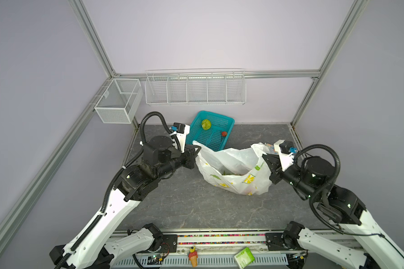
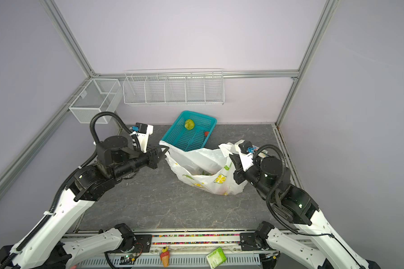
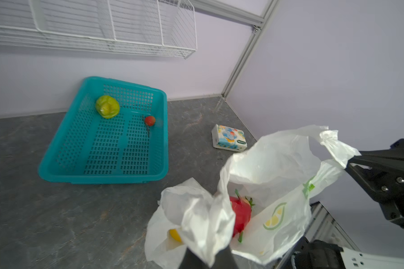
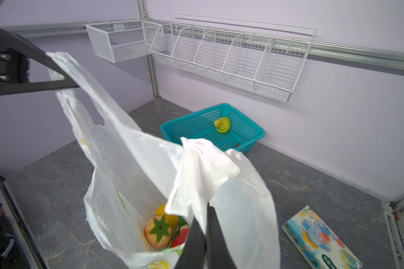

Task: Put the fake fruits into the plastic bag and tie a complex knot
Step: 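Grasp the bag handle with the right gripper and lift both handles upward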

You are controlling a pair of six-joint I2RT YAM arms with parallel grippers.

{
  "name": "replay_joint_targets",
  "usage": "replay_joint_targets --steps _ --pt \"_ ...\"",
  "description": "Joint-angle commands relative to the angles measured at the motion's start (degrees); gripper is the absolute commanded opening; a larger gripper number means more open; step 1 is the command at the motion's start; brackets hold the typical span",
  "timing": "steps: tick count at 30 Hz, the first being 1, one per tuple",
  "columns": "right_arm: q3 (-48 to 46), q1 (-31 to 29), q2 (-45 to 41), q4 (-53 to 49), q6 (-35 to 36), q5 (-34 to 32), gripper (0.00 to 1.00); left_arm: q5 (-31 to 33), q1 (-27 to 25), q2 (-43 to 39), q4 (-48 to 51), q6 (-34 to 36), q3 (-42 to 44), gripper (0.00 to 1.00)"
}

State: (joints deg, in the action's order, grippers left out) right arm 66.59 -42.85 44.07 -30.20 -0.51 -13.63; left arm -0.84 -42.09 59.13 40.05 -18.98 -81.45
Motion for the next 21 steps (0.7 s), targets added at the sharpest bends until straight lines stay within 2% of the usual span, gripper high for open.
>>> replay_joint_targets --steps 1,8,15,21 --pt "2.8 3.2 2.4 0.4 -2.4 -0.5 0.06 8.3 0.4 1.1 5.9 1.9 -5.1 0.0" --pt "2.8 6.9 4.7 2.1 -3.1 5.6 0.06 12.5 0.4 2.5 9.1 4.0 -10.8 0.0" --pt "0.8 7.6 8.0 3.3 -3.4 4.7 0.06 18.6 1.3 6.6 7.3 8.4 -8.3 0.0" --pt "-1.4 8.4 7.2 6.8 -4.2 2.2 0.06 6.3 6.8 4.6 -0.8 4.3 -3.0 0.0"
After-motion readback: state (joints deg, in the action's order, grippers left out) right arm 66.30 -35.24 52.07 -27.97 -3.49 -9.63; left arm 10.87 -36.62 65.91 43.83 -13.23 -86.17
